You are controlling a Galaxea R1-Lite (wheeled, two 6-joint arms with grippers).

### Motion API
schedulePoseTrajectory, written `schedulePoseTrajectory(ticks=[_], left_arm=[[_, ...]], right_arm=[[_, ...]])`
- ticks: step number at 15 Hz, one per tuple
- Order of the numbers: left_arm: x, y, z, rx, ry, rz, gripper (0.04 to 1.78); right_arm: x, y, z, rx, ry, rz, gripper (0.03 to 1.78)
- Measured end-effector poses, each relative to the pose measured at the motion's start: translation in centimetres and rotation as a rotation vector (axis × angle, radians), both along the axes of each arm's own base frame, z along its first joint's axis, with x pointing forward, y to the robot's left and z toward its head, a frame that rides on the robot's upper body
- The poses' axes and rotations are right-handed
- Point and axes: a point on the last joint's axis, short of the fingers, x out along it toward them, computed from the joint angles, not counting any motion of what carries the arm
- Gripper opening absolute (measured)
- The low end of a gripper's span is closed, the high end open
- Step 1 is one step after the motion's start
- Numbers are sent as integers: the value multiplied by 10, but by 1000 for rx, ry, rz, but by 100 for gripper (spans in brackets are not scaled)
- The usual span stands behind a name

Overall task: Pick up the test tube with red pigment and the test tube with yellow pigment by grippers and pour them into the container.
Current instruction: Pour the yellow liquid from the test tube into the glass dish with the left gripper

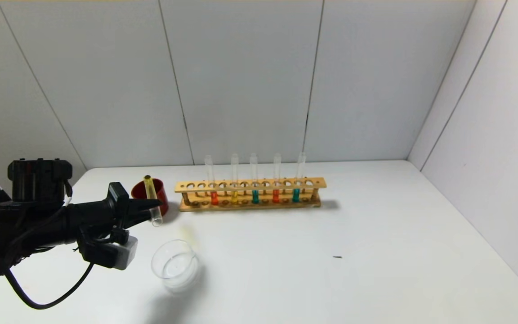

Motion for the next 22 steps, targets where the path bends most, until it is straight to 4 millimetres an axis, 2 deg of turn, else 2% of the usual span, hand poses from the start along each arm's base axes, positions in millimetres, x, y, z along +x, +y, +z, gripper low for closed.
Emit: schedulePoseTrajectory(ticks=[7,14,22], left_arm=[[4,15,-8,94,-53,-1,30],[6,-2,-16,157,-55,-99,30],[16,-2,-14,265,-145,-122,30]], right_arm=[[0,0,0,0,0,0,175],[0,0,0,0,0,0,175],[0,0,0,0,0,0,175]])
